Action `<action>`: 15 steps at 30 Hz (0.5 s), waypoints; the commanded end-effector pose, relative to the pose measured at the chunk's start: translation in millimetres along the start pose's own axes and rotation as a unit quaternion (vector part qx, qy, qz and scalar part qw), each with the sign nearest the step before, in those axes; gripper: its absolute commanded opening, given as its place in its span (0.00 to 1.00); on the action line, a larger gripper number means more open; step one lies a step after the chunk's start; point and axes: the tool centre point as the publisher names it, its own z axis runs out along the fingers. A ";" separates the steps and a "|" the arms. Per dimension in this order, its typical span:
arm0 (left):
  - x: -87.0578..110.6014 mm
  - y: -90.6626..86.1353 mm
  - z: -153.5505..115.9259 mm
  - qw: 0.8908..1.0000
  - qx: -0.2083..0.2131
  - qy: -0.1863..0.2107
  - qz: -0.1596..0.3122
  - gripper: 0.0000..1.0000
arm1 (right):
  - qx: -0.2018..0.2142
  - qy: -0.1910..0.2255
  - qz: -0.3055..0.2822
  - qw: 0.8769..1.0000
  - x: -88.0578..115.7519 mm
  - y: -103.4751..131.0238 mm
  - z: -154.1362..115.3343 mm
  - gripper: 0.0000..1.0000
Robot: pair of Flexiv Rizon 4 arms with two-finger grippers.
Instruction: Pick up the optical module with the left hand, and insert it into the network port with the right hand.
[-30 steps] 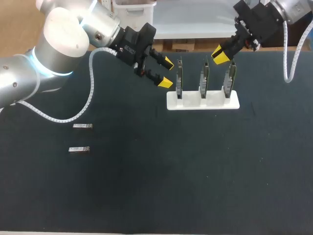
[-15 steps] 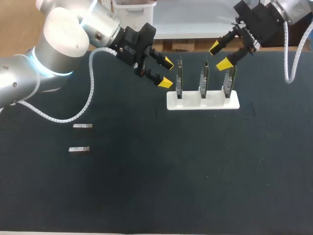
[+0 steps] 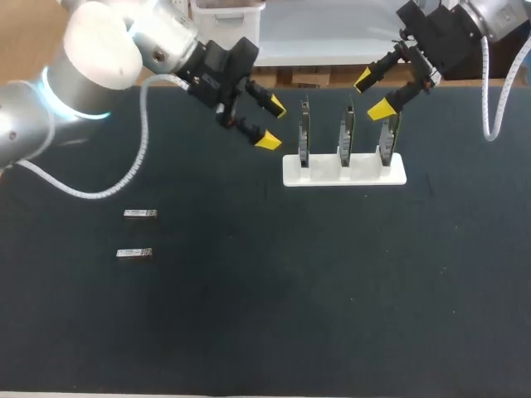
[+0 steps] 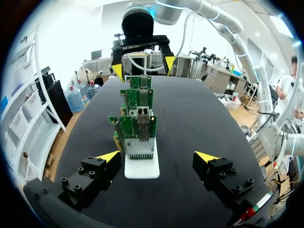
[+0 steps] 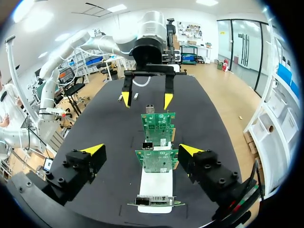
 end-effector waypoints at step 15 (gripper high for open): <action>81.6 -92.7 -103.7 0.973 -0.131 0.183 -0.046 1.00 | 0.003 0.000 0.000 1.000 0.0 2.5 0.2 1.00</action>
